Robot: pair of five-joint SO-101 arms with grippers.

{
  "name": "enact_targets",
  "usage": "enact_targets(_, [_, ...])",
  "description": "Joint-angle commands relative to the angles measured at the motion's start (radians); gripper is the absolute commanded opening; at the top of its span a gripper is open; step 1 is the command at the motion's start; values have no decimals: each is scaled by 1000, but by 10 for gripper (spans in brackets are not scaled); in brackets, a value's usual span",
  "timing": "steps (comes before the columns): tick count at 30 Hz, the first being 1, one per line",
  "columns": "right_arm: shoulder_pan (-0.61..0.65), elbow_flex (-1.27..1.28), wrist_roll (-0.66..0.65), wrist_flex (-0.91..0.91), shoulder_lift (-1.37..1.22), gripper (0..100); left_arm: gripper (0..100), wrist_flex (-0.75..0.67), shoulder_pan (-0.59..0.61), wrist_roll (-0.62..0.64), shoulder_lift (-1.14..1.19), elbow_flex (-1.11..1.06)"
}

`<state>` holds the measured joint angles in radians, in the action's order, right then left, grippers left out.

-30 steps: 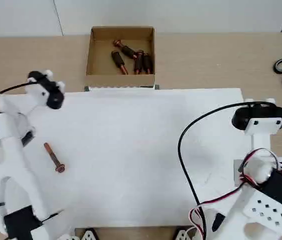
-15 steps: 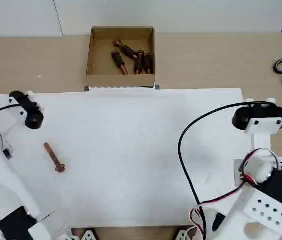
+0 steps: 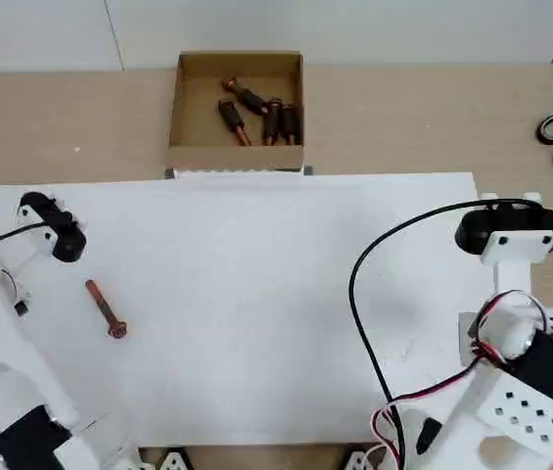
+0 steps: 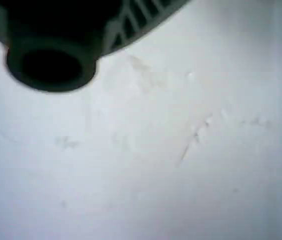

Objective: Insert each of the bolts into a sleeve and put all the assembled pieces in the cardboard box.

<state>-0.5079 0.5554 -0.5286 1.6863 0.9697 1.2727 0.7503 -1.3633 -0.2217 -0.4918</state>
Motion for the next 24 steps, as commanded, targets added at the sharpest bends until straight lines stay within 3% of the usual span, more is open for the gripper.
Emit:
enact_targets(1, [-4,-3,-6,1,8,7,8,-84,-25,-876,-5,-5])
enact_targets(6, [-4,14,-5,1,8,7,7,-64,-84,-799,-5,-5])
enact_targets(18, [-4,63,-5,-7,15,7,7,198,-269,-224,-3,38])
enact_targets(24, [-4,63,-9,-7,15,7,7,250,-330,29,-5,12])
